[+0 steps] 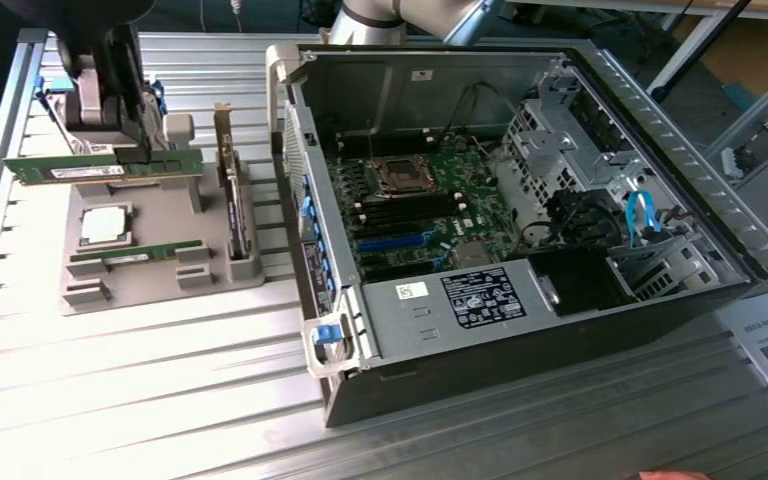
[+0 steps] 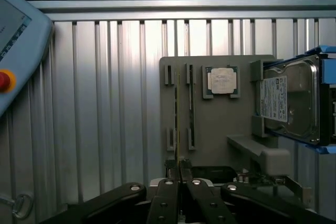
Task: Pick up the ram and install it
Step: 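Pick up the ram and move it above insertion slot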
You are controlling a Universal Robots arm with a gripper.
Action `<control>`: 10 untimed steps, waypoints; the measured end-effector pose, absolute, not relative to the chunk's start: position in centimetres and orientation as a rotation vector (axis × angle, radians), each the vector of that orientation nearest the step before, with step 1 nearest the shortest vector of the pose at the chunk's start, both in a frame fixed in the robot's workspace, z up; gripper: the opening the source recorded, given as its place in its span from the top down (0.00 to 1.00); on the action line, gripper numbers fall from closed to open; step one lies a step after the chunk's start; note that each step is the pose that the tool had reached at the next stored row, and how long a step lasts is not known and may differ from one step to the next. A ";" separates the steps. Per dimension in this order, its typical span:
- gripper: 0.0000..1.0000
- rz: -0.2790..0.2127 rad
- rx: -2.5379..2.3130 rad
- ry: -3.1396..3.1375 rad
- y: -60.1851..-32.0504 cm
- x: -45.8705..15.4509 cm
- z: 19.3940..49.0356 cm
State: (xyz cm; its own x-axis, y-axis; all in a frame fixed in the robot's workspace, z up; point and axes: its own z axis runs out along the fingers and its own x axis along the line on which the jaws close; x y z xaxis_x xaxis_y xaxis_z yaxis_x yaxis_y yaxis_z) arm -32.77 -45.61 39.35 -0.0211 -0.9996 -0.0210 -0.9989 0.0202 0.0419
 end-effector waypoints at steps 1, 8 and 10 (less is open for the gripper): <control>0.88 -0.070 2.188 -2.233 -45.6 -32.3 39.4; 0.88 -0.072 2.187 -2.232 -45.6 -30.5 39.4; 0.88 -0.072 2.187 -2.232 -45.6 -30.0 39.3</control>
State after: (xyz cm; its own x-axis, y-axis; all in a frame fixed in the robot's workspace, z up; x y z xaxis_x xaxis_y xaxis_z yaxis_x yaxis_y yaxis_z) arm -29.98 -45.61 39.35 -0.0206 -0.9996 -0.0210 -0.9988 0.0197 0.0440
